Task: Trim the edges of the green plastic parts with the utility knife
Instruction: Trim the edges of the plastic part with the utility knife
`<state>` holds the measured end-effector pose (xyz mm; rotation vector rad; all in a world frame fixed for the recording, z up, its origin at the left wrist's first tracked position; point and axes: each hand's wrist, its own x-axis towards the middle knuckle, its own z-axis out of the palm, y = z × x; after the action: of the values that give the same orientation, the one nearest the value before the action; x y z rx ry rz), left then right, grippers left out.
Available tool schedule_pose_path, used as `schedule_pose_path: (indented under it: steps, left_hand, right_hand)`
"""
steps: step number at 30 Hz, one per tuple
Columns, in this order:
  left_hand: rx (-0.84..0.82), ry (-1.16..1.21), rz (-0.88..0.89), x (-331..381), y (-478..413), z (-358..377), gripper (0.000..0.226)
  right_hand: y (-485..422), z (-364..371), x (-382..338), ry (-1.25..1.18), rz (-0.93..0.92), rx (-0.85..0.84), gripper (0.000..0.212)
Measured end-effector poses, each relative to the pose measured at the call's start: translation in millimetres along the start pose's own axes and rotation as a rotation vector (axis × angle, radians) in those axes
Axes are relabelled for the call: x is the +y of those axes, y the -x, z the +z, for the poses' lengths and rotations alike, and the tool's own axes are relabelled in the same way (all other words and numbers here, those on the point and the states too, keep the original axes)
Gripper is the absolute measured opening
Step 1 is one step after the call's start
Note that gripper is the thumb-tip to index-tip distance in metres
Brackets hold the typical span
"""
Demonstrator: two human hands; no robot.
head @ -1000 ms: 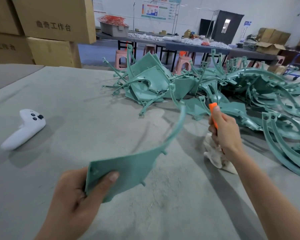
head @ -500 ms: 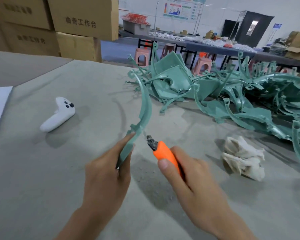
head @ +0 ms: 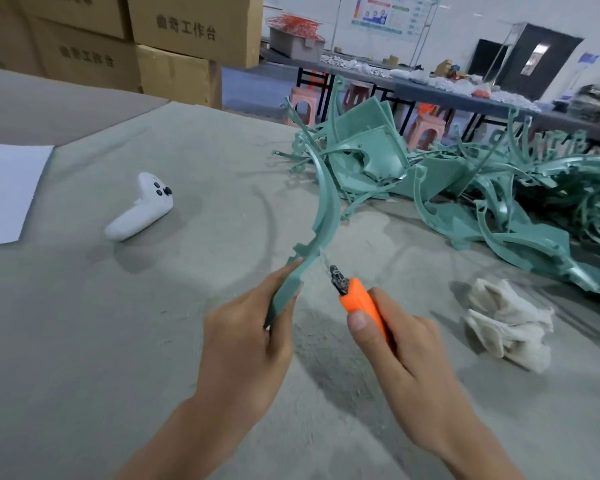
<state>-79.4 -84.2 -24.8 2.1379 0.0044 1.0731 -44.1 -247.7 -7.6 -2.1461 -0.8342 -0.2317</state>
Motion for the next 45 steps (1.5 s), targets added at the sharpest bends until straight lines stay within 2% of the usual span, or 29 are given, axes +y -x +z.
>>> schedule_pose_path:
  steps: [6, 9, 14, 18, 21, 23, 25, 30, 33, 38, 40, 42, 45]
  left_hand:
    - [0.01, 0.01, -0.014, -0.7, 0.8, -1.0, 0.031]
    - [0.012, 0.001, -0.013, -2.1, 1.8, -1.0, 0.032]
    - [-0.006, -0.059, 0.003, -5.1, 3.0, 0.1, 0.029]
    - [0.021, -0.033, 0.02, -1.0, 4.7, 0.0, 0.029]
    - [0.034, -0.039, 0.021, -0.7, 6.4, 3.7, 0.032]
    - [0.047, -0.055, 0.026, -2.0, 7.5, 5.4, 0.037]
    - [0.073, -0.085, 0.088, -4.2, 8.4, 6.6, 0.045]
    - [0.078, -0.139, 0.263, -6.7, 6.7, 7.5, 0.057]
    - [0.048, -0.168, 0.342, -10.0, 7.7, 6.9, 0.054]
    - [0.006, -0.191, 0.381, -10.7, 6.9, 7.5, 0.05]
    - [-0.018, -0.2, 0.396, -9.9, 6.4, 7.9, 0.051]
    - [-0.032, -0.217, 0.417, -10.2, 5.9, 8.0, 0.047]
    - [-0.014, -0.247, 0.441, -10.4, 5.9, 7.6, 0.047]
  right_hand:
    - [6.6, 2.3, -2.3, -0.045, -0.074, -0.044, 0.044]
    - [2.8, 1.1, 0.6, -0.058, -0.054, -0.016, 0.039]
    - [-3.2, 4.6, 12.5, -0.032, -0.008, 0.005, 0.047]
    - [-17.2, -7.6, 33.6, 0.041, 0.177, 0.164, 0.058]
    - [-24.3, -18.9, 41.8, 0.039, 0.247, 0.286, 0.065]
    - [-25.7, -19.8, 40.0, -0.059, 0.276, 0.315, 0.069]
    - [-25.8, -16.7, 32.3, -0.265, 0.302, 0.274, 0.062]
    - [-24.2, -1.8, 3.1, -0.829, 0.352, -0.051, 0.034]
    - [-25.1, 4.4, -6.3, -0.953, 0.336, -0.123, 0.036]
    - [-23.9, 4.3, -1.9, -1.095, 0.35, -0.115, 0.028]
    - [-24.2, 3.8, 1.5, -1.079, 0.356, -0.084, 0.029]
    - [-26.9, 1.6, 6.5, -1.048, 0.391, 0.015, 0.032]
    - [-30.9, -8.0, 18.8, -1.016, 0.48, 0.231, 0.025]
